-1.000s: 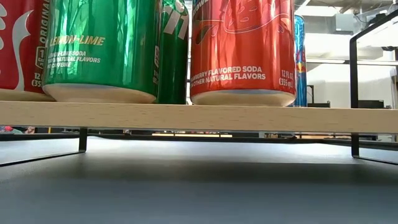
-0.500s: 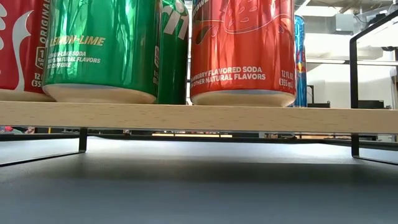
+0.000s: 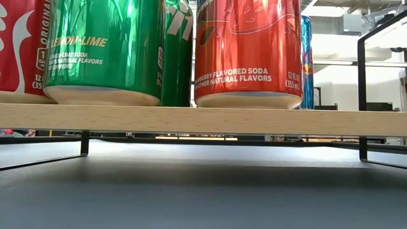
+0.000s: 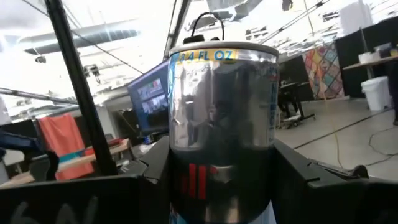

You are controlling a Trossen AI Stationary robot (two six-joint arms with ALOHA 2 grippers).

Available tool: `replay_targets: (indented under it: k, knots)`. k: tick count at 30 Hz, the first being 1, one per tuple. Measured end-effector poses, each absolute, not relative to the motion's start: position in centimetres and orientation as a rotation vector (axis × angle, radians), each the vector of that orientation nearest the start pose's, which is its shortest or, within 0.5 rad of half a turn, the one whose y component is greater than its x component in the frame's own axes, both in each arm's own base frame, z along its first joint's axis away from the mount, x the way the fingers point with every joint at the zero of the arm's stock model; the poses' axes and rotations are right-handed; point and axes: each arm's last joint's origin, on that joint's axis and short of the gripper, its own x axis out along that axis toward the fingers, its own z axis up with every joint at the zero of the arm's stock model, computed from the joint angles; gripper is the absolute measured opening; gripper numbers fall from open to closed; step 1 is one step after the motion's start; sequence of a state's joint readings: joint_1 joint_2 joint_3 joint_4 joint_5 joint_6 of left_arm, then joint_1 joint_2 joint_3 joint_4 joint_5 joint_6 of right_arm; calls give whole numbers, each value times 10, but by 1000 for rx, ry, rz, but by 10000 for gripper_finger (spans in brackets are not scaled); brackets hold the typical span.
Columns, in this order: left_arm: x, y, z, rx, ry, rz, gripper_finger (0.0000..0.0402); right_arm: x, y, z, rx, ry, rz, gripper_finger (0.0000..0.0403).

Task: Place canned beverage on shelf
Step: Put the top blue soda can on the shelf aligned with the other blue soda can

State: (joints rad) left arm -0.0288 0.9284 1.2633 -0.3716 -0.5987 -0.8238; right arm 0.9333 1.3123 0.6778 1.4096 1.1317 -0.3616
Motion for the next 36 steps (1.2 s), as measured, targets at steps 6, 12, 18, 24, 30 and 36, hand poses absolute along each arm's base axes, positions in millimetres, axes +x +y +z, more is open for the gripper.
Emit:
replay_targets:
  k: [6,12,18,24,30,36]
  knots:
    - [169,11,442,-780,-124,544,295,191,205,282,338,-319,-298,175]
    - [179,9,434,-771,-44,515,295,207,217,256,371,-297,-301,176]
    - [183,8,430,-762,-3,504,295,214,223,237,415,-267,-333,176]
    - [185,8,426,-742,44,515,295,215,241,246,403,-255,-344,176]
    - [190,7,420,-732,89,520,295,206,256,264,294,-155,-471,176]
    - [198,7,423,-696,61,478,295,199,241,311,163,-127,-515,176]
